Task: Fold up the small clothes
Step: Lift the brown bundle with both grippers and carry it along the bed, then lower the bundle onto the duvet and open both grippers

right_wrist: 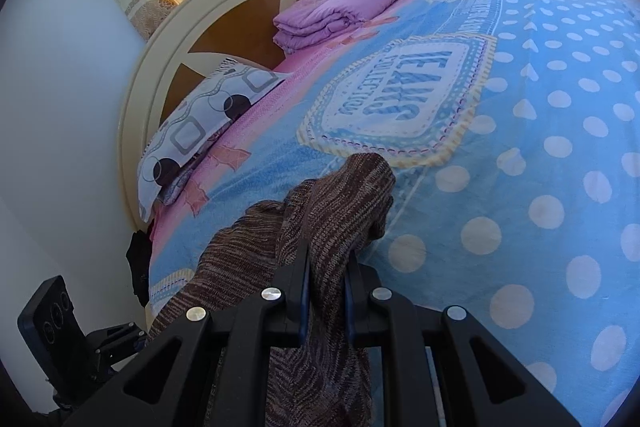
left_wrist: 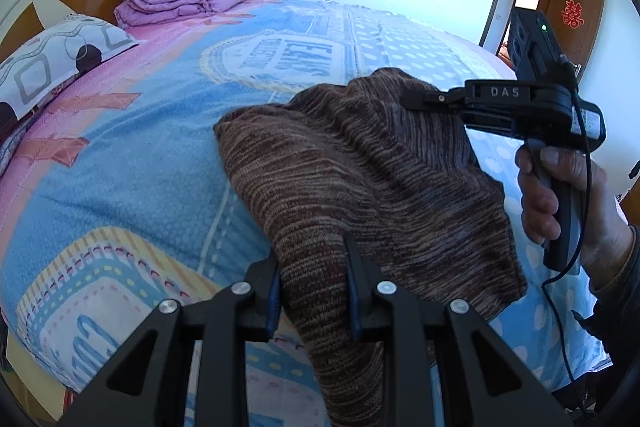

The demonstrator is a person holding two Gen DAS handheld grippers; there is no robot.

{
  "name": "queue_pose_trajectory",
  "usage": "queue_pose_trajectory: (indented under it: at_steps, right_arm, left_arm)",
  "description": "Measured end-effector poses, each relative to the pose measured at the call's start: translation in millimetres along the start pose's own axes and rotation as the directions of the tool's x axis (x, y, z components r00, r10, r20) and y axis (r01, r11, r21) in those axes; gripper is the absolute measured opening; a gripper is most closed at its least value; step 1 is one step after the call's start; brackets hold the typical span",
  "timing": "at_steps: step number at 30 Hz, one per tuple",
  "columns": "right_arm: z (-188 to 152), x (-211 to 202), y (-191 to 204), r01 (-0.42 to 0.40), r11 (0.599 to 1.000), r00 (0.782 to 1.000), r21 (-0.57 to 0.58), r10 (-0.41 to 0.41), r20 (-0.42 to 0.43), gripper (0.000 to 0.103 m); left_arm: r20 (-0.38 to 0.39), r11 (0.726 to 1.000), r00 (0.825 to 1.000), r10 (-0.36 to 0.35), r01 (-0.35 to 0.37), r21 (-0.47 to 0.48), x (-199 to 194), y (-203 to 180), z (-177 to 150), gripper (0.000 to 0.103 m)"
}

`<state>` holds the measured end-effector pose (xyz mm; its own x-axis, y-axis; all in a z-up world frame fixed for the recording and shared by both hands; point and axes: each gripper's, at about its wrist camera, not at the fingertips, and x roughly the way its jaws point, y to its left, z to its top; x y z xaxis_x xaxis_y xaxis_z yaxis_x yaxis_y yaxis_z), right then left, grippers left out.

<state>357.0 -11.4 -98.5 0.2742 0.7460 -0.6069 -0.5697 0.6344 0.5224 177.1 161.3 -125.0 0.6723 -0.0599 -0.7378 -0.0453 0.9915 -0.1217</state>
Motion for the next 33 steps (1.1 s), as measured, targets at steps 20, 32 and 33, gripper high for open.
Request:
queue_pose_trajectory:
  at_steps: [20, 32, 33]
  right_arm:
    - [-20, 22, -39, 0.06, 0.994, 0.998, 0.09, -0.057, -0.041, 0.018]
    - [-75, -41, 38, -0.033, 0.997, 0.999, -0.071, 0.034, 0.023, 0.041]
    - [-86, -38, 38, -0.026, 0.997, 1.0, -0.068, 0.025, -0.01, 0.041]
  left_arm:
    - [-0.019, 0.998, 0.999, 0.05, -0.051, -0.031, 5, 9, -13, 0.044]
    - [0.033, 0.979, 0.982, 0.186, -0.183, -0.088, 12, 35, -14, 0.071]
    - [0.041, 0.976, 0.979, 0.2, -0.195, -0.1, 13, 36, -16, 0.077]
